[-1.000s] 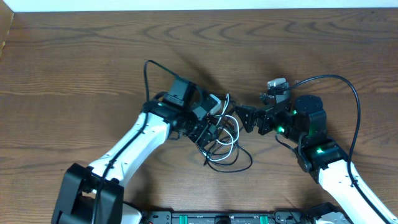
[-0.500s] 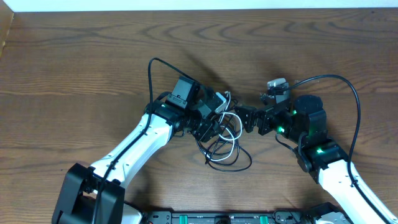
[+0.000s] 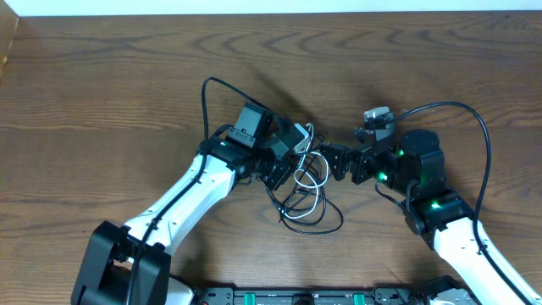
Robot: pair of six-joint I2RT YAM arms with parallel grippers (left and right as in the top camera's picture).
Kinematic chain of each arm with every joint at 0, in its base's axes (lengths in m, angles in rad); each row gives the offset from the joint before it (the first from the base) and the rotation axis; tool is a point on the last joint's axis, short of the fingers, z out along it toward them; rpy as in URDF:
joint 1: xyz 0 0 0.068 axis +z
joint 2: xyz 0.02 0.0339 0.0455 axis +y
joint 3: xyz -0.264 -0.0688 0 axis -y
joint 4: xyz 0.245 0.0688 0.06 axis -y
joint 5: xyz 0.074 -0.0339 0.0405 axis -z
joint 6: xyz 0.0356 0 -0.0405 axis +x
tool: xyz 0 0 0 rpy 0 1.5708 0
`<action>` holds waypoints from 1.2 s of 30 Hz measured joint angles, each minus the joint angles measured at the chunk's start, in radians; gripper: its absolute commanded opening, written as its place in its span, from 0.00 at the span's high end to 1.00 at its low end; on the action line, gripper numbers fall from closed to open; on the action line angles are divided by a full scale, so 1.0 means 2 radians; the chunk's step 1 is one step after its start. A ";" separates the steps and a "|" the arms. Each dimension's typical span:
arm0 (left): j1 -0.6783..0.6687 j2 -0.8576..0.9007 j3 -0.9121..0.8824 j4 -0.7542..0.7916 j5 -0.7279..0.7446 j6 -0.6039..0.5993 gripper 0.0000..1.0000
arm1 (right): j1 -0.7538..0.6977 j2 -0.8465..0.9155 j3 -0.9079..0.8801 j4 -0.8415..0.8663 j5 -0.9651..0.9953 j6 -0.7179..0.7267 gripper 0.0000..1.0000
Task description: Untangle cables
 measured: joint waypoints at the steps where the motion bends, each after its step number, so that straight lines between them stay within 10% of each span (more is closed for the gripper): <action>1: 0.000 0.000 0.000 0.001 0.000 -0.001 0.93 | 0.000 0.000 0.000 0.000 0.000 0.000 0.01; 19: 0.000 -0.230 0.002 0.050 0.000 -0.042 0.93 | 0.000 0.000 0.000 -0.012 0.000 0.000 0.01; 33: 0.000 -0.248 0.002 0.043 0.000 -0.042 0.92 | 0.000 0.000 0.000 -0.019 0.000 0.000 0.01; 36: 0.000 -0.243 0.002 0.029 -0.012 -0.042 0.72 | 0.000 0.000 0.000 -0.019 0.000 0.000 0.01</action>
